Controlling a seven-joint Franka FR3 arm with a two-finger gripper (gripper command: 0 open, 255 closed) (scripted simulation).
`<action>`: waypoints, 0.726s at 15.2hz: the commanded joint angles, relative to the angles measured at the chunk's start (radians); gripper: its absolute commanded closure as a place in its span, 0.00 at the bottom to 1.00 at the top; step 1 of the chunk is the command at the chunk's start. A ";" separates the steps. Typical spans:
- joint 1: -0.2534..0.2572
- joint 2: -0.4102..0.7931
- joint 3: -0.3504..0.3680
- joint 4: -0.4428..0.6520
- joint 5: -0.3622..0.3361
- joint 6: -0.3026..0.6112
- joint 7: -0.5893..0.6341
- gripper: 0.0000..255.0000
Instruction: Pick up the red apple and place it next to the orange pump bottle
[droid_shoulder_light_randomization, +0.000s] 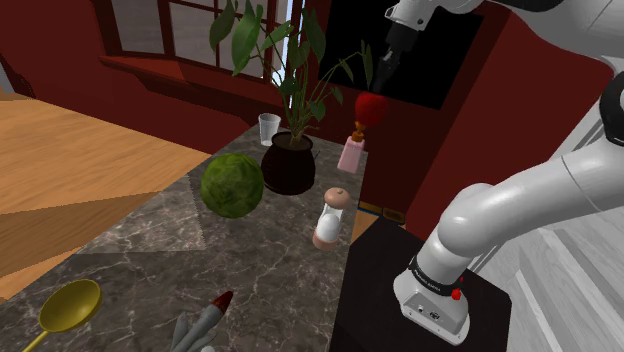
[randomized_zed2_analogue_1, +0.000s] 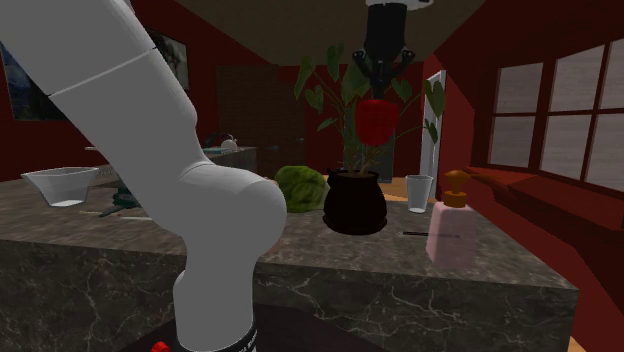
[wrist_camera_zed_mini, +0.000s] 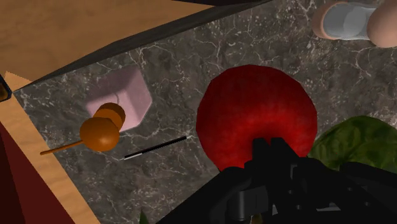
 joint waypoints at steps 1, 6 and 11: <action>-0.002 -0.014 -0.001 -0.041 -0.003 0.027 -0.003 1.00; -0.006 -0.034 -0.002 -0.125 -0.007 0.091 -0.007 1.00; -0.010 -0.050 -0.004 -0.204 -0.010 0.154 -0.012 1.00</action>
